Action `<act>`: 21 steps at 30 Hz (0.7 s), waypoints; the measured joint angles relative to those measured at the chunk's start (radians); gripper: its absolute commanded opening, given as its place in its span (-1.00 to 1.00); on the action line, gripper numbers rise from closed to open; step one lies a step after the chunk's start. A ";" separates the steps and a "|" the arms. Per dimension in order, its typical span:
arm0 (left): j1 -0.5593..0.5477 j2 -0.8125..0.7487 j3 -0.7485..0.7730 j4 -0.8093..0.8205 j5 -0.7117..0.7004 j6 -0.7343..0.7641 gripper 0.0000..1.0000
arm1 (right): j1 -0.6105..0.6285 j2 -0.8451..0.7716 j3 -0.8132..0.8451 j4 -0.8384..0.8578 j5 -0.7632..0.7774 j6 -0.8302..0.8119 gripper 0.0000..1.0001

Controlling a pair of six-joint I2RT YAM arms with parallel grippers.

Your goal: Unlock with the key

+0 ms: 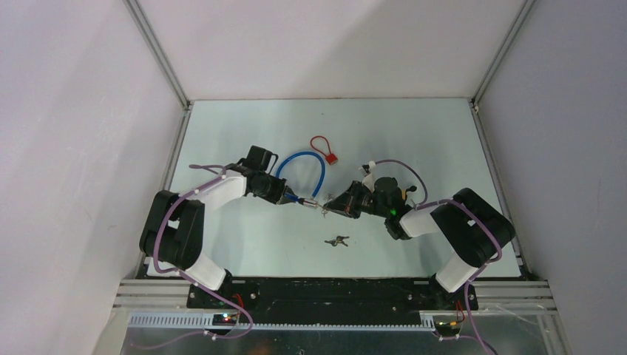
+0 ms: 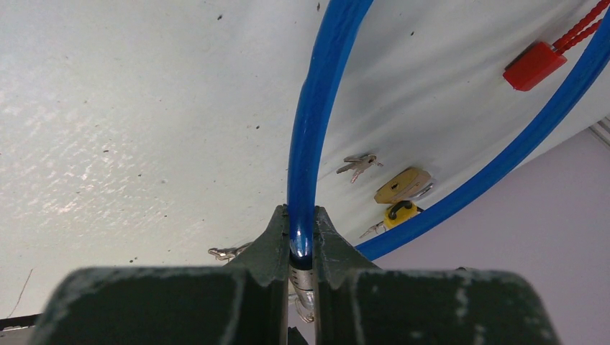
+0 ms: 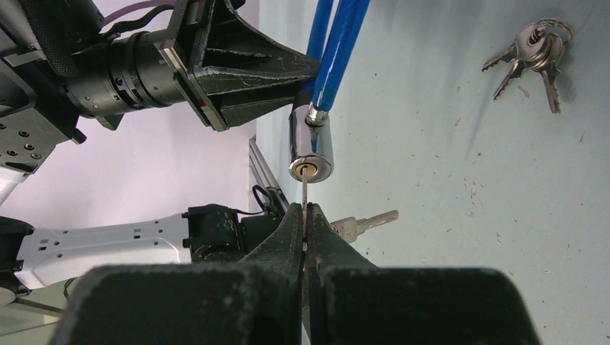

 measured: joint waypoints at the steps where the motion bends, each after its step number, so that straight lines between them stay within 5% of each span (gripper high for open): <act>1: 0.000 0.000 0.000 0.000 0.000 0.000 -1.00 | 0.000 0.000 0.000 0.002 0.000 0.000 -1.00; 21: 0.000 -0.007 0.000 0.001 0.003 0.000 -1.00 | 0.007 0.005 0.000 0.026 0.000 0.006 -1.00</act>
